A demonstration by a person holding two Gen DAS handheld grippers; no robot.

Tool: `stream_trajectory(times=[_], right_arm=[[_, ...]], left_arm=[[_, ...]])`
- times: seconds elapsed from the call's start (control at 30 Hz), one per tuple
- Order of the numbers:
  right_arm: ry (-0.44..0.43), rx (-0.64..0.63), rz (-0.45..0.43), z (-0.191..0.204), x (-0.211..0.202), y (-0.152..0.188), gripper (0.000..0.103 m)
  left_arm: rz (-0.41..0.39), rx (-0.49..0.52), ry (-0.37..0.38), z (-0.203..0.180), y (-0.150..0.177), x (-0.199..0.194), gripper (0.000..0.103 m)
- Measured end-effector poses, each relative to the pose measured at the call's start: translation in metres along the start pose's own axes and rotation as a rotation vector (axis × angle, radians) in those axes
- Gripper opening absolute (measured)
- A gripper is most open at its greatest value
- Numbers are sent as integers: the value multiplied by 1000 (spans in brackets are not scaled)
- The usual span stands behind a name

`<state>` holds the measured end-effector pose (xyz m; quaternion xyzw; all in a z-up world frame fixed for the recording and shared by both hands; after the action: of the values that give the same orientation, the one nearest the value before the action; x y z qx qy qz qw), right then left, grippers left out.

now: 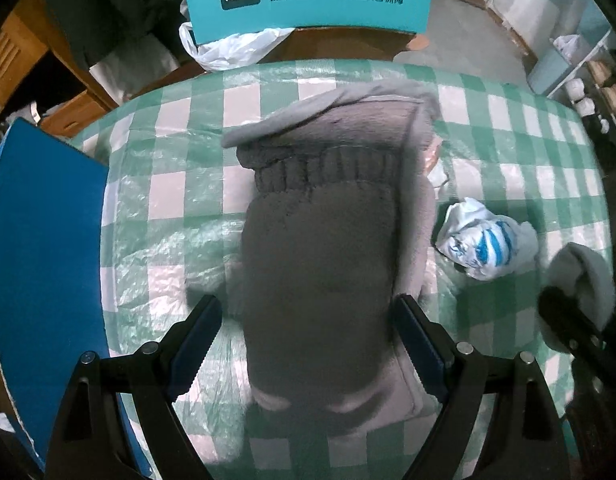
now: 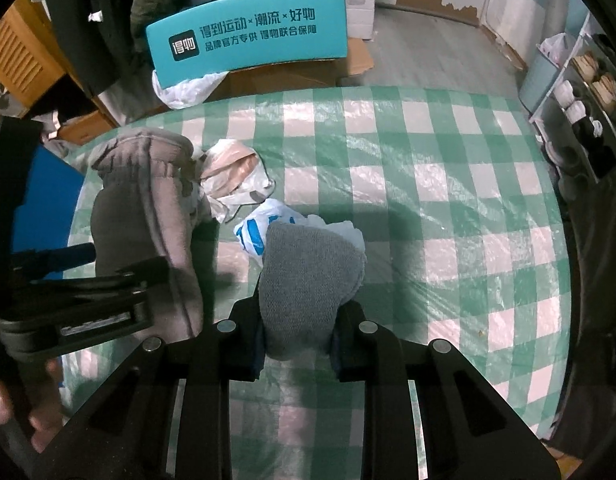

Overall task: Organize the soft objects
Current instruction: 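Close the left tool on the grey fleece item while the right tool holds the grey sock, then lift and carry the grey fleece item and grey sock with both tools toward the box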

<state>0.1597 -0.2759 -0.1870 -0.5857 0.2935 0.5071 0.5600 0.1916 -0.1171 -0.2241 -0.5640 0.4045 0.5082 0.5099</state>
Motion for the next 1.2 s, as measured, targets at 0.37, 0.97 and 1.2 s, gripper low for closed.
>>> stream_trajectory(times=[0.37,0.97,1.2], right_arm=[[-9,2,1,1,0,1,22],[-12,-6,-9,6,-6,0,22],[-10,-14,-20,10,-13,0,22]], left_arm=[[-35,28,12,-3,2,10,76],[-70,45,108,3,21,-26,27],[-91,57,157,10,27,-46,27]])
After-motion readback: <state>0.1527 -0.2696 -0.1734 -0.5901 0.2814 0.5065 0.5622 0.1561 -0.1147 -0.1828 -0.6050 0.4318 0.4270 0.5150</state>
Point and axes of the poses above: each gripper's, at about its wrist camera, not at the fingertips, and x roughly the way its jaws point, z to its left, y to its underside, the point moved 5 cm from there along x, roughly the way its jaws point, and after that the axes turned 4 degrees about -x, right-handed, at the moved point
